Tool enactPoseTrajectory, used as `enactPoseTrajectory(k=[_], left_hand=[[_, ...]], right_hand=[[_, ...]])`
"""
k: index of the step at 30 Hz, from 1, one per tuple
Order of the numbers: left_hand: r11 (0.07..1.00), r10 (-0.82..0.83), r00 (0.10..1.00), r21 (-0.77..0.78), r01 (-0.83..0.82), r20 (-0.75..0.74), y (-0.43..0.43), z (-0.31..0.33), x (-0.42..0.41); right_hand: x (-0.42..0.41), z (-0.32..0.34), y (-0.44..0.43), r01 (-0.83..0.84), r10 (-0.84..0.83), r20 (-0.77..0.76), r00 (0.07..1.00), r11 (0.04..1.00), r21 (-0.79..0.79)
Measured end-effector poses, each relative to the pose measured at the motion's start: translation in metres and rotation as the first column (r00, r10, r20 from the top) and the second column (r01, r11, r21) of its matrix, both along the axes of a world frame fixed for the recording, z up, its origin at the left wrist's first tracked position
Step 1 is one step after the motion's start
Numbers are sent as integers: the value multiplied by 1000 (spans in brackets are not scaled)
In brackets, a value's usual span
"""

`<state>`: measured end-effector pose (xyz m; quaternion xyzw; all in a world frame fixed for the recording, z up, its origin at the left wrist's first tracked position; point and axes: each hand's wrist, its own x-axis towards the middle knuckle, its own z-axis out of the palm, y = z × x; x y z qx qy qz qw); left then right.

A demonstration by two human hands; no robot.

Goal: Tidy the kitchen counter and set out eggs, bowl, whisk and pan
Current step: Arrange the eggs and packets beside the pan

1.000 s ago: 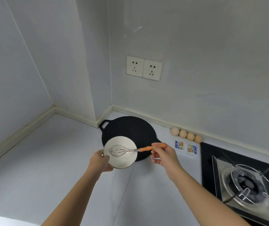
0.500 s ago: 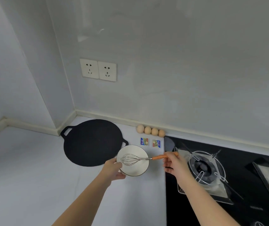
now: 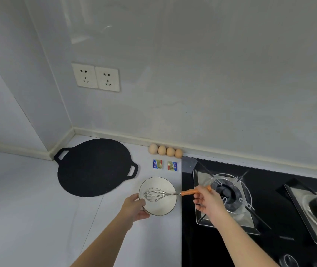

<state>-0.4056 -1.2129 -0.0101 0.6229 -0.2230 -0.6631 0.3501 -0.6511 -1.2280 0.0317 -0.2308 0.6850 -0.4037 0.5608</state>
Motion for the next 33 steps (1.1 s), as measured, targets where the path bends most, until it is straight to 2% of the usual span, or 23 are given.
enactPoseTrajectory(k=[13, 22, 27, 33], left_hand=[[997, -80, 996, -23, 79, -31, 10, -7, 6], [989, -145, 989, -31, 145, -10, 17, -11, 15], [994, -99, 995, -54, 100, 25, 23, -12, 21], [995, -17, 999, -97, 19, 27, 38, -9, 52]], right_hand=[[-7, 2, 5, -100, 99, -36, 994, 995, -4], [1, -3, 22, -24, 25, 28, 999, 1000, -15], [10, -3, 33, 1, 1, 34, 999, 999, -43], [38, -3, 45, -71, 78, 80, 994, 994, -81]])
